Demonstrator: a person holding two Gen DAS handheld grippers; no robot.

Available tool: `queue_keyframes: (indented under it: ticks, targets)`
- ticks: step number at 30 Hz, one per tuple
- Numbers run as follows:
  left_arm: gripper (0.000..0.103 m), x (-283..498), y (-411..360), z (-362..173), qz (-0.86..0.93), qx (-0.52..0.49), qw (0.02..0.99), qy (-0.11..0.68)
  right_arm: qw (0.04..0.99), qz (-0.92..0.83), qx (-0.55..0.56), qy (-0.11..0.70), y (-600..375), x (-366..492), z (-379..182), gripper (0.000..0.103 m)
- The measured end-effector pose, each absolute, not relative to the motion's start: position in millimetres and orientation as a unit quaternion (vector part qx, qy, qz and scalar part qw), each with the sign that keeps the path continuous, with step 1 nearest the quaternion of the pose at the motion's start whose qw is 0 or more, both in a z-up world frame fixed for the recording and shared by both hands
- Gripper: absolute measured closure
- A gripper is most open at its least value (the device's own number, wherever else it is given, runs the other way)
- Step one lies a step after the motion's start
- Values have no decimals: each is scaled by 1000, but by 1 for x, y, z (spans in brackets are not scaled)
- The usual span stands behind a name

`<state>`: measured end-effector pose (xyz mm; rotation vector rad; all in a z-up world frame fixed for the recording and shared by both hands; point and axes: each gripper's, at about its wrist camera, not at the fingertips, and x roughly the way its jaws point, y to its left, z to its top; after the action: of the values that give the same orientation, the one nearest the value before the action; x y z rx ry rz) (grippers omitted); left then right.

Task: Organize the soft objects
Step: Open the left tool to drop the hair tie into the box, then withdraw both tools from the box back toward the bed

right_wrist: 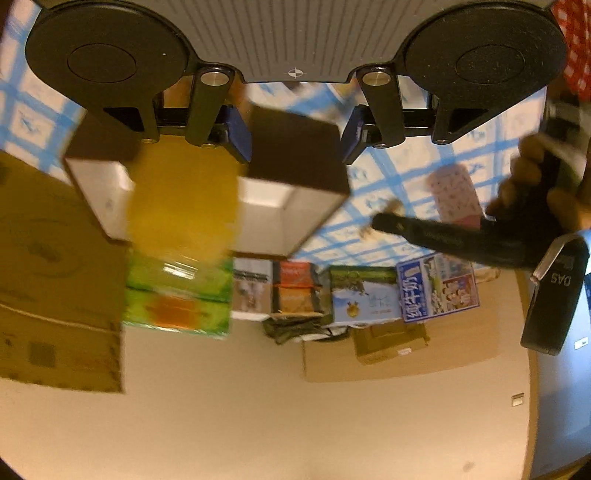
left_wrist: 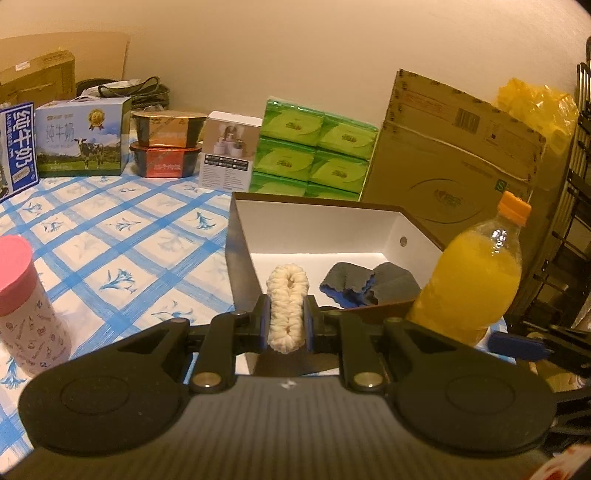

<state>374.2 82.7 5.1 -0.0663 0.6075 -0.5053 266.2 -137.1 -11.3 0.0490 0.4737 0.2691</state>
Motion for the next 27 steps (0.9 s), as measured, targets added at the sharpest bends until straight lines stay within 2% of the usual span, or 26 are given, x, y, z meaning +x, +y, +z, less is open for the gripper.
queue_keyframes:
  ticks: [4,10,13,15,19,21,27]
  targets:
    - [86,383,69,9,-251,-25,922,293,961,100,47,254,-185,249,-10,55]
    - [86,415,41,12,-254,-17,925,282,963,24,79,255,-236,258,-10,55]
    - [81,435,27,12,-251,-13,927,279,964,10,87,249,-248,260,-14,55]
    - [73,447,21,11,-245,-16,927,283,963,7,92,253,-254,263,-18,55]
    - [68,458,19,7,-242,-13,924,295,959,-4,105,264,-264,267,-26,55]
    - [63,458,21,4,-239,-6,923,300,957,-11,111,268,-272,268,-30,55]
    - [63,445,38,-1,-226,-11,922,314,954,-29,123,273,-288,268,-31,55]
